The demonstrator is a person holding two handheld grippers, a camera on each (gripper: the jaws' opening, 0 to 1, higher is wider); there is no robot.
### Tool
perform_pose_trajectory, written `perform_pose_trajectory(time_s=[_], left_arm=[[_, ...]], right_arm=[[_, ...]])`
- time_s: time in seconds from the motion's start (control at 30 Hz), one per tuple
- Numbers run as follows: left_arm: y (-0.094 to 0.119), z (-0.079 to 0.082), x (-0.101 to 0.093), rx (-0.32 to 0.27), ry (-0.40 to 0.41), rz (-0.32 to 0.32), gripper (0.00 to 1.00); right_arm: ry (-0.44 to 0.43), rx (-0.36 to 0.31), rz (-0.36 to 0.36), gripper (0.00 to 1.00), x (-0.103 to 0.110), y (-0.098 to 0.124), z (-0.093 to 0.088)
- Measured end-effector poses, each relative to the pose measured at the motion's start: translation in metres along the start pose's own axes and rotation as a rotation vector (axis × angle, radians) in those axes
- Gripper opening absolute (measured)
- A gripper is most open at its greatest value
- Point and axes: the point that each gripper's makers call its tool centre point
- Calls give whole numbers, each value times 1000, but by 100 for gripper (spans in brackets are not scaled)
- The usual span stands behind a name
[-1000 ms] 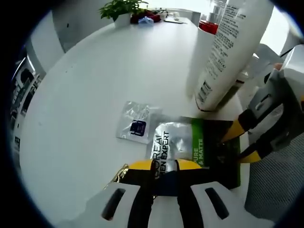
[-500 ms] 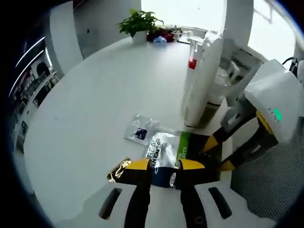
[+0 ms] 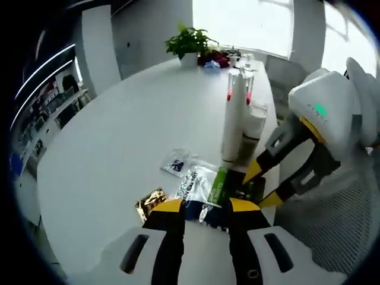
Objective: Arrange the skincare products in the storage area until every visible bottle or jar stands upright without overlapping.
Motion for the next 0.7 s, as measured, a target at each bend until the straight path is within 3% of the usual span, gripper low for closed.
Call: perform_pose_trajectory(time_s=[0.43,0.7], left_arm=[[31,0,-23,-64,22,48,29],[44,3,-32,-99,53,101,30]], right_arm=[[-26,-157,-44,25,1,55,0],[-37,-271,-113,26,-16,95,-3]])
Point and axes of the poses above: the point that each gripper's makers call its tool centre point, and the gripper's own axes: y roughly backward along the fingers, x roughly to its left, z roughly out of its top, and after that the axes turned 13 degrees about x, right-handed
